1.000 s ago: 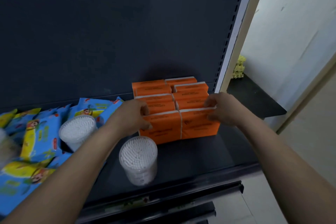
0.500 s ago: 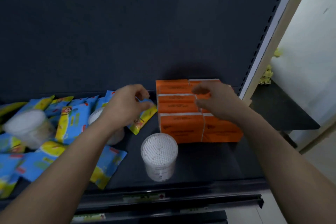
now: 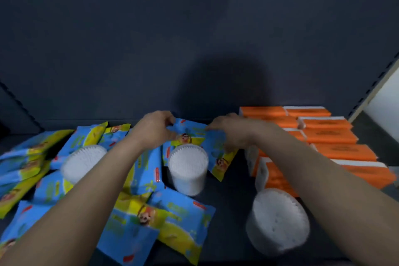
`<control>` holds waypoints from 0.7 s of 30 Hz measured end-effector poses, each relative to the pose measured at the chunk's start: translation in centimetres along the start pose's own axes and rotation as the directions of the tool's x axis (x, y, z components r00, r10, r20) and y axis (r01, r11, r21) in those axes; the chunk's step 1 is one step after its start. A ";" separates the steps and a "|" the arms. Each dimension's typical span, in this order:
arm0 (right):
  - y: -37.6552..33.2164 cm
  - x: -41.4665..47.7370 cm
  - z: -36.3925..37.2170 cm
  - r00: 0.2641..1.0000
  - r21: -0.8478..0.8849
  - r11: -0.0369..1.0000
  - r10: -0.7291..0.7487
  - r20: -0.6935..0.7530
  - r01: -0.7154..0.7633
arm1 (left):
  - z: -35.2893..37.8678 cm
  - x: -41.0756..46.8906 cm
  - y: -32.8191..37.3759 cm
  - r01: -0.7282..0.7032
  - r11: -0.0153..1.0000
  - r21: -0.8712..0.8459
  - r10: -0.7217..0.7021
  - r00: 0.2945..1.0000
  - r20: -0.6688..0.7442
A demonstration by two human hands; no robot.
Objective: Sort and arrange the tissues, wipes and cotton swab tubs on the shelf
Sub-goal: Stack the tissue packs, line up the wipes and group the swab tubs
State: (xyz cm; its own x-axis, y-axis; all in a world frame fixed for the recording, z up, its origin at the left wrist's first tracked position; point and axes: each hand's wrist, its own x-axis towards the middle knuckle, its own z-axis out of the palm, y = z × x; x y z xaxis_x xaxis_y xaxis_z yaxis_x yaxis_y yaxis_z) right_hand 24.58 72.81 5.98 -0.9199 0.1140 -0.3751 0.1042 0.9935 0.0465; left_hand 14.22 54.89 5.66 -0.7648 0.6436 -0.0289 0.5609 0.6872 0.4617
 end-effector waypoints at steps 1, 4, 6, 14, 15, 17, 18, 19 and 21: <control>-0.1 0.7 0.2 0.998 -0.035 0.999 0.026 0.057 -0.024 | 0.1 0.9 -0.1 -0.027 0.999 0.035 0.025 0.998 0.059; -0.5 1.4 0.6 0.981 -0.075 0.992 0.115 0.159 -0.104 | 0.5 3.1 0.0 -0.113 0.986 0.121 0.085 0.973 0.216; -0.7 1.3 0.7 0.978 -0.074 0.986 0.160 0.138 -0.151 | 0.9 4.0 0.1 -0.164 0.968 0.190 0.101 0.947 0.306; -0.4 2.0 -0.1 0.987 -0.049 0.986 0.161 0.003 -0.161 | 2.1 5.0 0.0 -0.248 0.882 0.401 0.081 0.918 0.389; -0.3 1.8 -0.5 0.985 -0.033 0.985 0.171 -0.011 -0.171 | 2.1 5.0 -0.1 -0.238 0.882 0.407 0.067 0.918 0.392; -0.1 1.2 -1.1 0.982 0.038 0.983 0.180 -0.058 -0.178 | 1.9 5.1 -0.1 -0.225 0.895 0.386 0.057 0.914 0.402; 0.0 0.8 -1.2 0.979 0.097 0.978 0.191 -0.077 -0.183 | 1.8 5.1 -0.1 -0.220 0.907 0.358 0.058 0.910 0.411; 0.0 0.4 -1.3 0.974 0.157 0.969 0.206 -0.096 -0.189 | 1.7 5.1 0.0 -0.214 0.921 0.327 0.061 0.905 0.420; 0.2 0.0 -1.3 0.961 0.241 0.948 0.244 -0.129 -0.208 | 1.8 5.2 0.0 -0.211 0.934 0.288 0.075 0.905 0.419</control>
State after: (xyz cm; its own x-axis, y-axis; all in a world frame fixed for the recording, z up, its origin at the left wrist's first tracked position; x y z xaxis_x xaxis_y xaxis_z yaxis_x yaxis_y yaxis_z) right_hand 24.13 72.98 7.21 -0.9076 0.3512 -0.2301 0.3812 0.9190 -0.1008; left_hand 10.83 58.81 3.87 -0.5173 0.7752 -0.3625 0.7765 0.6032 0.1820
